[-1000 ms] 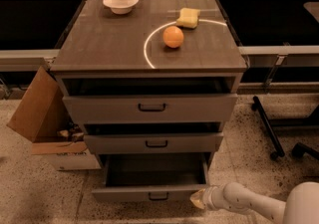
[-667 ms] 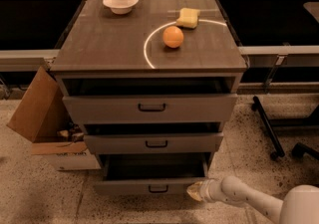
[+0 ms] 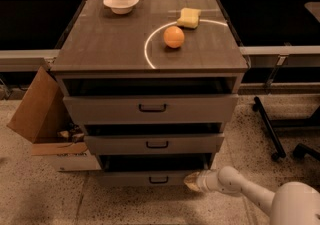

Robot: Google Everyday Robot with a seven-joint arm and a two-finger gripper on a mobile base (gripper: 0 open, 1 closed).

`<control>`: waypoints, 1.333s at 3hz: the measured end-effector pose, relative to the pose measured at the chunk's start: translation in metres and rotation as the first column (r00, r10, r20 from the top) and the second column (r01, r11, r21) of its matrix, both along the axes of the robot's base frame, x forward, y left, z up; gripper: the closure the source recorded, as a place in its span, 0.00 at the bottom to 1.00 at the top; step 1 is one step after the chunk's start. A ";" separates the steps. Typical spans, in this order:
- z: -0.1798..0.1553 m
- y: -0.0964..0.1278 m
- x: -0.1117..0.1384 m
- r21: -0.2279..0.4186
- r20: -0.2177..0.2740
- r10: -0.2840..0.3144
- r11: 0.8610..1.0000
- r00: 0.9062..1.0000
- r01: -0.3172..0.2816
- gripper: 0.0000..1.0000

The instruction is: Close bottom drawer

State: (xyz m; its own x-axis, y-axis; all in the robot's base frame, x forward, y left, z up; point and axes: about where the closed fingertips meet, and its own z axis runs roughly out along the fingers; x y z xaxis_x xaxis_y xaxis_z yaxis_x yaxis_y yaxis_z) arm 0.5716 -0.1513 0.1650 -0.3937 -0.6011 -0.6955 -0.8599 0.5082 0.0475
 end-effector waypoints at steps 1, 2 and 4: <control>0.007 0.003 0.020 0.003 0.024 0.009 1.000 1.000 -0.009 1.00; 0.005 -0.005 0.052 0.014 0.024 0.005 1.000 1.000 -0.006 1.00; 0.006 -0.012 0.051 0.068 0.034 0.025 0.997 0.999 -0.027 1.00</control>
Offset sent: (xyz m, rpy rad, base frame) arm 0.0528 -0.0077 0.0201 0.0044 -0.0524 0.0032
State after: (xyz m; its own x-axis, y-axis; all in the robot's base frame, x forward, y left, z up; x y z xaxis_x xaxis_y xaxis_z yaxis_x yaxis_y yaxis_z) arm 0.6221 -0.1634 0.1712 -0.3542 -0.5617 -0.7477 -0.8746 0.4821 0.0522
